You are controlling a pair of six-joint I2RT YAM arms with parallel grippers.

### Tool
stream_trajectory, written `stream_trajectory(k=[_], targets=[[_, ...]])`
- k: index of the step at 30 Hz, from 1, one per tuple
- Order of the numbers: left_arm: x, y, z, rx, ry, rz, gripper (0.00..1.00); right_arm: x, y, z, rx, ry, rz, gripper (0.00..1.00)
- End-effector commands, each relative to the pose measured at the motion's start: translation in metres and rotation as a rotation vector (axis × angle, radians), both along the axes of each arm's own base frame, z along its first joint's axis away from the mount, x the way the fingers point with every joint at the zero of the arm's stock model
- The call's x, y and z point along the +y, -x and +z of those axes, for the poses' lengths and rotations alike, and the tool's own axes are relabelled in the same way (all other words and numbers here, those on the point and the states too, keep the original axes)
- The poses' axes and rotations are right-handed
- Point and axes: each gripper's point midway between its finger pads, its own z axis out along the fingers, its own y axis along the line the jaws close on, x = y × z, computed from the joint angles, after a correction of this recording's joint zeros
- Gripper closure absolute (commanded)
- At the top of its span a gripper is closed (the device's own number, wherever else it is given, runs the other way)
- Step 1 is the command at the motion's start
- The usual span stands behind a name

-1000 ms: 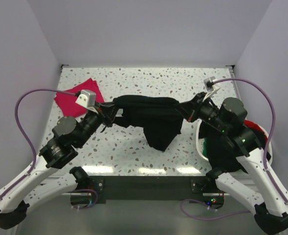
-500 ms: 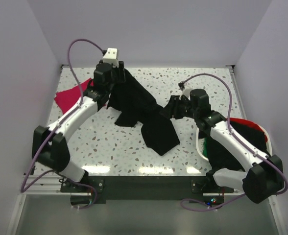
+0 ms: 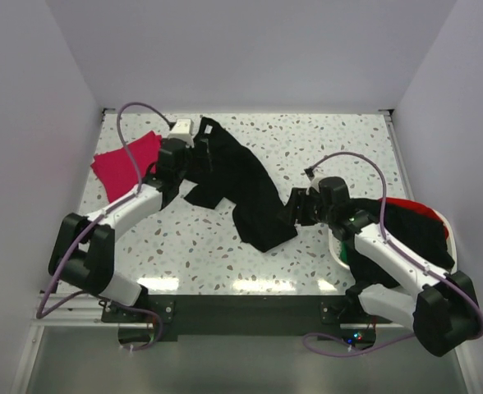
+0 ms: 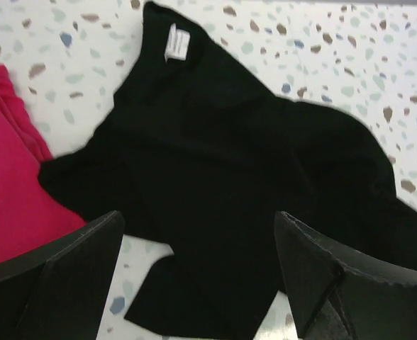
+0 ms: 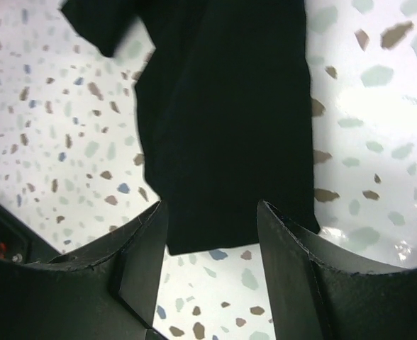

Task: Fold and stack the t-shirts
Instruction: Flatten the tshirt out

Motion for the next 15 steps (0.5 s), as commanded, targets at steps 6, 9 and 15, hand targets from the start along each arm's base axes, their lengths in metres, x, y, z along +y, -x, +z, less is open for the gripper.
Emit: stream_trajectory(k=[6, 9, 15], targets=[[-0.029, 0.050, -0.048, 0.082, 0.116, -0.090, 0.08, -0.015, -0.005, -0.038, 0.047, 0.074, -0.085, 0.43], [-0.034, 0.060, -0.069, 0.145, 0.118, -0.115, 0.07, -0.012, -0.007, -0.047, 0.065, 0.073, -0.081, 0.43], [-0.040, 0.065, -0.101, 0.211, 0.119, -0.132, 0.07, -0.005, -0.012, -0.062, 0.098, 0.077, -0.068, 0.44]])
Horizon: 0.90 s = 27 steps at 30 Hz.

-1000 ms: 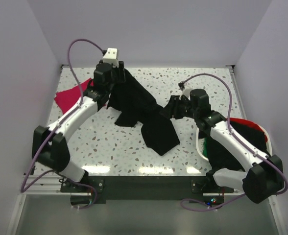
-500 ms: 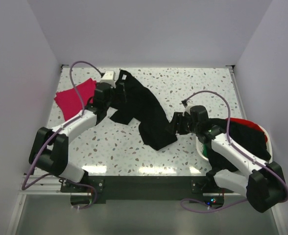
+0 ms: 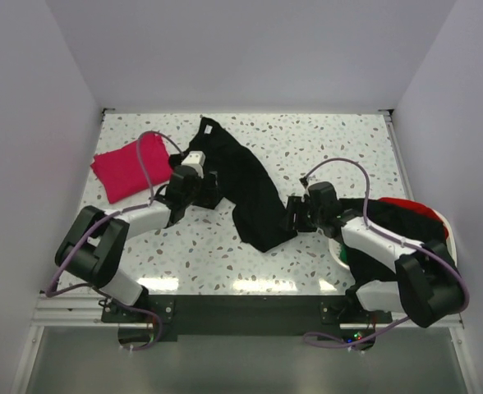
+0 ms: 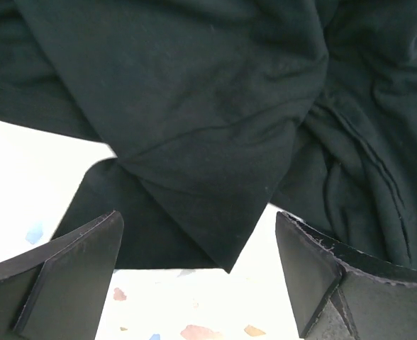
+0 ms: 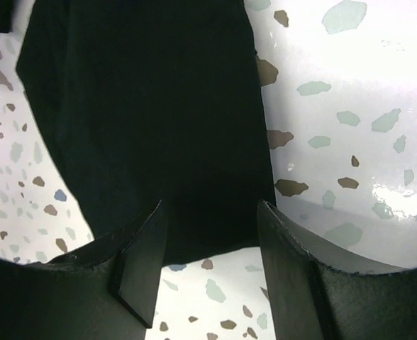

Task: Fold and stack the t-shirts
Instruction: Flatten the tshirt out

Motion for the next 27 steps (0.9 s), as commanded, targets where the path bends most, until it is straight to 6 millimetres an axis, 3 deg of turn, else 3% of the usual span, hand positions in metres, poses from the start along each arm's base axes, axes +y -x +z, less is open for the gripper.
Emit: stream_trajectory(k=[1, 10, 19, 22, 23, 25, 26, 27], targets=[[-0.017, -0.003, -0.001, -0.020, 0.073, -0.039, 0.07, 0.008, -0.015, 0.006, -0.051, -0.027, -0.006, 0.44], [-0.038, -0.006, -0.021, 0.014, 0.139, -0.096, 0.14, 0.006, -0.017, -0.008, -0.027, 0.030, -0.018, 0.46], [-0.063, -0.001, -0.011, -0.015, 0.287, -0.179, 0.23, 0.009, -0.014, -0.022, 0.015, 0.061, -0.004, 0.47], [-0.069, -0.001, -0.009, -0.021, 0.326, -0.195, 0.36, 0.013, -0.013, -0.025, 0.025, 0.048, 0.014, 0.64], [-0.070, -0.001, -0.008, -0.024, 0.335, -0.197, 0.46, 0.015, -0.014, -0.024, 0.019, 0.041, 0.019, 0.77], [-0.071, -0.001, -0.005, -0.029, 0.343, -0.199, 0.59, 0.018, -0.013, -0.023, 0.023, 0.031, 0.027, 0.89], [-0.071, -0.002, -0.004, -0.032, 0.345, -0.198, 0.75, 0.017, -0.015, -0.021, 0.020, 0.033, 0.026, 1.00], [-0.071, -0.002, -0.001, -0.036, 0.347, -0.199, 0.82, 0.018, -0.016, -0.019, 0.020, 0.033, 0.024, 1.00]])
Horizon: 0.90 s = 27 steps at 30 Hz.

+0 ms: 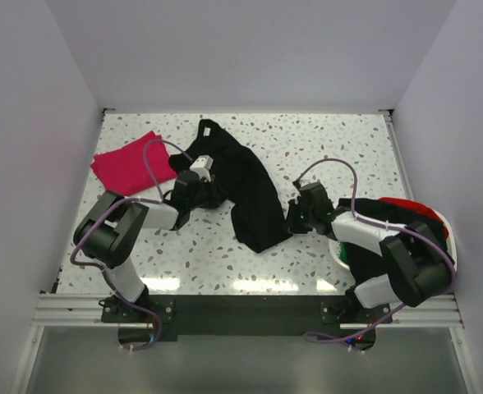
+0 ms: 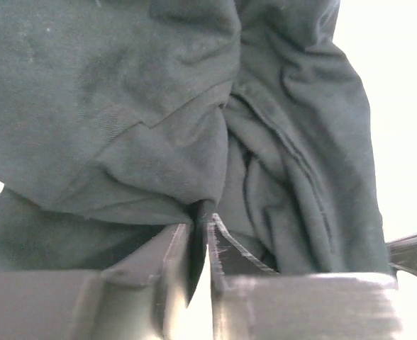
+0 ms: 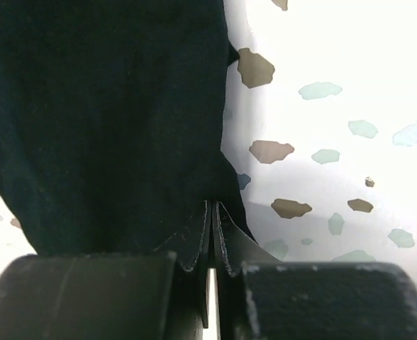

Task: Fold and stack the t-shirts
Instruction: Flatten the tshirt out

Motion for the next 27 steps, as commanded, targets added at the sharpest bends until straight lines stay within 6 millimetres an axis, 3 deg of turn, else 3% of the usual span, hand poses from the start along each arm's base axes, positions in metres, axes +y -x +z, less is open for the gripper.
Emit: stream_trajectory(k=[1, 2, 5, 6, 7, 8, 9, 10, 11, 12, 14, 15, 16, 19, 20, 21, 27], targets=[[-0.012, -0.006, 0.030, -0.083, 0.075, -0.032, 0.88, 0.009, -0.014, 0.016, -0.057, -0.019, 0.008, 1.00], [-0.012, -0.007, 0.036, -0.096, 0.074, -0.033, 0.99, 0.008, -0.017, 0.025, -0.072, -0.019, 0.004, 1.00], [-0.010, -0.004, 0.060, -0.139, 0.077, -0.035, 1.00, 0.002, -0.021, 0.046, -0.114, -0.001, -0.015, 1.00], [-0.008, -0.002, 0.066, -0.150, 0.076, -0.034, 1.00, 0.000, -0.023, 0.066, -0.166, -0.015, -0.024, 1.00], [-0.003, 0.000, 0.086, -0.188, 0.083, -0.022, 1.00, -0.002, -0.023, 0.075, -0.188, -0.010, -0.028, 1.00], [0.000, 0.004, 0.093, -0.202, 0.080, -0.019, 1.00, -0.009, -0.023, 0.097, -0.236, -0.008, -0.049, 1.00], [0.002, 0.006, 0.102, -0.219, 0.082, -0.016, 1.00, -0.011, -0.023, 0.106, -0.254, -0.006, -0.056, 1.00], [0.006, 0.010, 0.126, -0.270, 0.100, -0.008, 1.00, -0.015, -0.022, 0.119, -0.284, -0.005, -0.062, 1.00], [0.009, 0.016, 0.129, -0.271, 0.096, -0.007, 1.00, -0.018, -0.019, 0.129, -0.288, -0.002, -0.064, 1.00], [0.013, 0.024, 0.148, -0.306, 0.111, -0.006, 1.00, -0.023, -0.014, 0.142, -0.316, 0.000, -0.074, 1.00], [0.017, 0.032, 0.163, -0.336, 0.124, -0.004, 1.00, -0.025, -0.013, 0.158, -0.349, -0.011, -0.077, 1.00], [0.019, 0.039, 0.181, -0.374, 0.148, -0.013, 1.00, -0.026, -0.011, 0.161, -0.352, -0.015, -0.075, 1.00], [0.020, 0.044, 0.183, -0.373, 0.153, -0.018, 1.00, -0.025, -0.009, 0.161, -0.346, -0.017, -0.067, 1.00], [0.023, 0.058, 0.195, -0.394, 0.200, -0.026, 1.00, -0.019, -0.004, 0.143, -0.311, -0.040, -0.041, 0.80], [0.027, 0.060, 0.185, -0.380, 0.193, -0.013, 1.00, -0.017, -0.003, 0.136, -0.295, -0.043, -0.037, 0.67], [0.033, 0.060, 0.180, -0.371, 0.189, 0.010, 1.00, -0.015, -0.001, 0.128, -0.278, -0.049, -0.027, 0.62], [0.099, 0.038, 0.107, -0.245, 0.064, 0.253, 1.00, -0.012, 0.006, 0.063, -0.140, 0.003, -0.009, 0.43]])
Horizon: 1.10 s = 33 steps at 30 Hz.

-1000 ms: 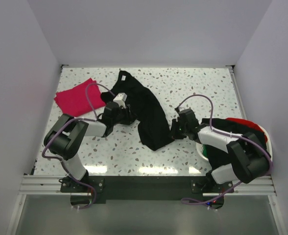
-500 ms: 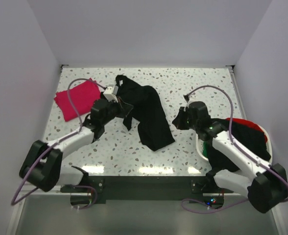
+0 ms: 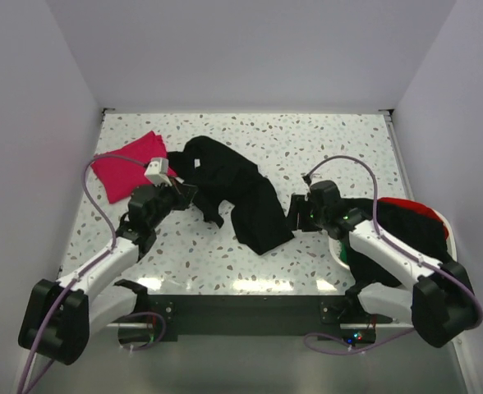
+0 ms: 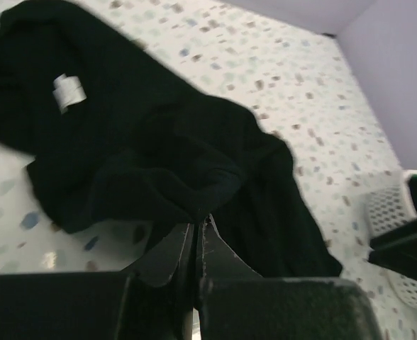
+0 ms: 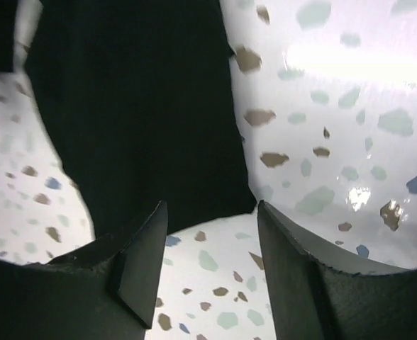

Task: Fold and stack the t-shirts
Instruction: Flatten the tshirt out

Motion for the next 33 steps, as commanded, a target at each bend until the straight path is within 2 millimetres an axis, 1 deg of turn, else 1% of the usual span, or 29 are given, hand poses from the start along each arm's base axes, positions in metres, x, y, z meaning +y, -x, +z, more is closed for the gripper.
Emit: stream_trajectory(k=[1, 2, 4, 6, 9, 10, 15, 17, 22, 23, 24, 26, 27, 28, 29, 32, 33], targets=[[0.034, -0.012, -0.042, 0.101, -0.049, 0.144, 0.99, 0.005, 0.000, -0.021, 0.024, 0.010, 0.014, 0.42], [0.041, -0.013, -0.053, 0.126, -0.062, 0.165, 0.96, 0.004, 0.001, -0.031, 0.050, 0.025, 0.015, 0.41], [0.049, -0.015, -0.071, 0.166, -0.089, 0.200, 0.93, 0.006, 0.001, -0.039, 0.065, 0.030, 0.020, 0.41], [0.054, -0.017, -0.083, 0.197, -0.112, 0.224, 0.91, 0.007, 0.001, -0.045, 0.081, 0.034, 0.019, 0.40], [0.060, -0.016, -0.090, 0.212, -0.139, 0.242, 0.89, 0.009, 0.002, -0.052, 0.099, 0.039, 0.027, 0.40], [0.065, -0.018, -0.091, 0.210, -0.154, 0.266, 0.89, 0.011, 0.003, -0.054, 0.101, 0.038, 0.032, 0.40], [0.077, -0.019, -0.095, 0.219, -0.200, 0.315, 0.89, 0.015, 0.007, -0.066, 0.142, 0.055, 0.044, 0.40], [0.078, -0.019, -0.095, 0.218, -0.207, 0.318, 0.89, 0.015, 0.010, -0.072, 0.159, 0.073, 0.044, 0.40], [0.078, -0.019, -0.092, 0.211, -0.207, 0.317, 0.90, 0.016, 0.017, -0.073, 0.173, 0.101, 0.051, 0.42], [0.078, -0.019, -0.091, 0.209, -0.205, 0.314, 0.90, 0.018, 0.019, -0.072, 0.171, 0.098, 0.063, 0.44], [0.077, -0.019, -0.091, 0.206, -0.202, 0.309, 0.91, 0.020, 0.021, -0.073, 0.180, 0.090, 0.072, 0.53], [0.073, -0.019, -0.091, 0.202, -0.197, 0.289, 0.93, 0.022, 0.023, -0.073, 0.182, 0.087, 0.080, 0.71], [0.071, -0.020, -0.088, 0.191, -0.191, 0.281, 0.95, 0.023, 0.022, -0.071, 0.178, 0.084, 0.083, 0.89], [0.069, -0.020, -0.087, 0.186, -0.191, 0.269, 0.97, 0.023, 0.021, -0.070, 0.175, 0.089, 0.081, 0.96], [0.065, -0.020, -0.087, 0.183, -0.184, 0.242, 0.99, 0.022, 0.018, -0.067, 0.164, 0.092, 0.075, 1.00], [0.057, -0.022, -0.076, 0.157, -0.176, 0.199, 1.00, 0.021, 0.010, -0.047, 0.123, 0.097, 0.063, 1.00], [0.053, -0.021, -0.072, 0.155, -0.169, 0.177, 1.00, 0.021, 0.007, -0.030, 0.089, 0.086, 0.059, 1.00]])
